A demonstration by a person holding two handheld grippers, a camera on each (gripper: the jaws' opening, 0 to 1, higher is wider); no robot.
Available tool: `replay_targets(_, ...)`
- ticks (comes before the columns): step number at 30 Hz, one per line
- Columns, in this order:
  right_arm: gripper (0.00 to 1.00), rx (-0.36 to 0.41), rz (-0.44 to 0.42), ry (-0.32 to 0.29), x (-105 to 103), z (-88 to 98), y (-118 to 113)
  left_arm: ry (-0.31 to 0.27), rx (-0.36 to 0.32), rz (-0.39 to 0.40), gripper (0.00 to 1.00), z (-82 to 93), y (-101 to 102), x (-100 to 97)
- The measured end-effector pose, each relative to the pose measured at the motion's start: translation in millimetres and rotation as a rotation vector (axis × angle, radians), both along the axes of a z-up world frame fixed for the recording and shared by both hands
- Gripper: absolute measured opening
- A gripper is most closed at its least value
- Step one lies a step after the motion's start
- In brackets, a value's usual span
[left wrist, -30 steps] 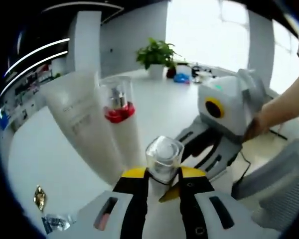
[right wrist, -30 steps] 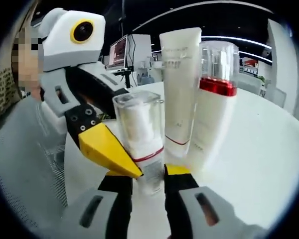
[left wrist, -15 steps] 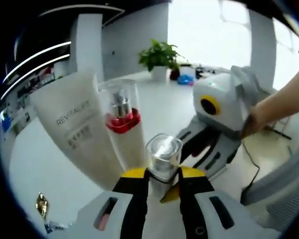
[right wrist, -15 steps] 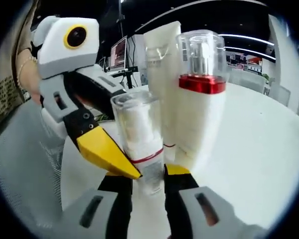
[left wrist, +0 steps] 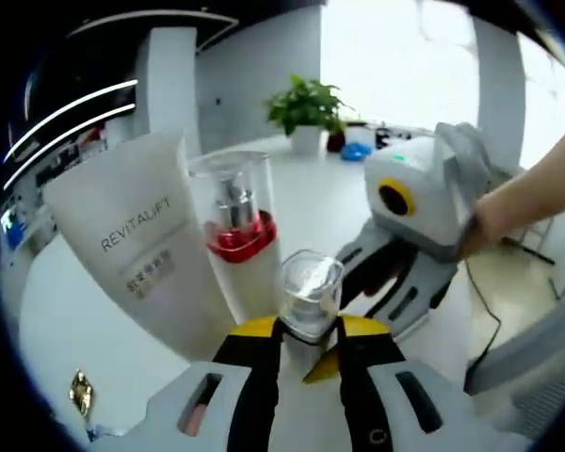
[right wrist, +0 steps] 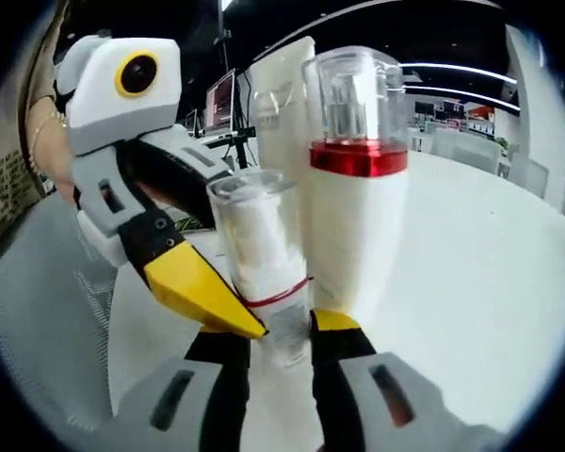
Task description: Arrange the skincare products in the storage area until every visible bottle or jar stands upright without overlapping.
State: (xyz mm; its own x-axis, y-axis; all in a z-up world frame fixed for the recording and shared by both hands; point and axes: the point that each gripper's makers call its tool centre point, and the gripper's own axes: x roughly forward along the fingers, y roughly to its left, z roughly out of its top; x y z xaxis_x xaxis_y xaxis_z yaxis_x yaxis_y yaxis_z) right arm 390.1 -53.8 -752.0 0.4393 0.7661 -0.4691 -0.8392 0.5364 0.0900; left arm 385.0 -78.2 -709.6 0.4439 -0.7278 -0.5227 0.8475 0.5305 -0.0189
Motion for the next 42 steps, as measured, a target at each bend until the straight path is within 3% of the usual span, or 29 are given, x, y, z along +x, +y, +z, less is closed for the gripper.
replay_targets(11, 0.3, -0.02, -0.017, 0.027, -3, -6.2, -5, 0.0, 0.018, 0.0, 0.2, -4.2, 1, -0.2)
replay_targets(24, 0.44, -0.049, -0.08, 0.039, -10, -3.8, -18, 0.044, 0.04, 0.005, 0.34, -7.6, 13, -8.3)
replay_targets(42, 0.62, -0.038, -0.187, 0.054, -34, 12.5, -27, 0.092, 0.074, 0.066, 0.56, -5.5, 58, -28.6)
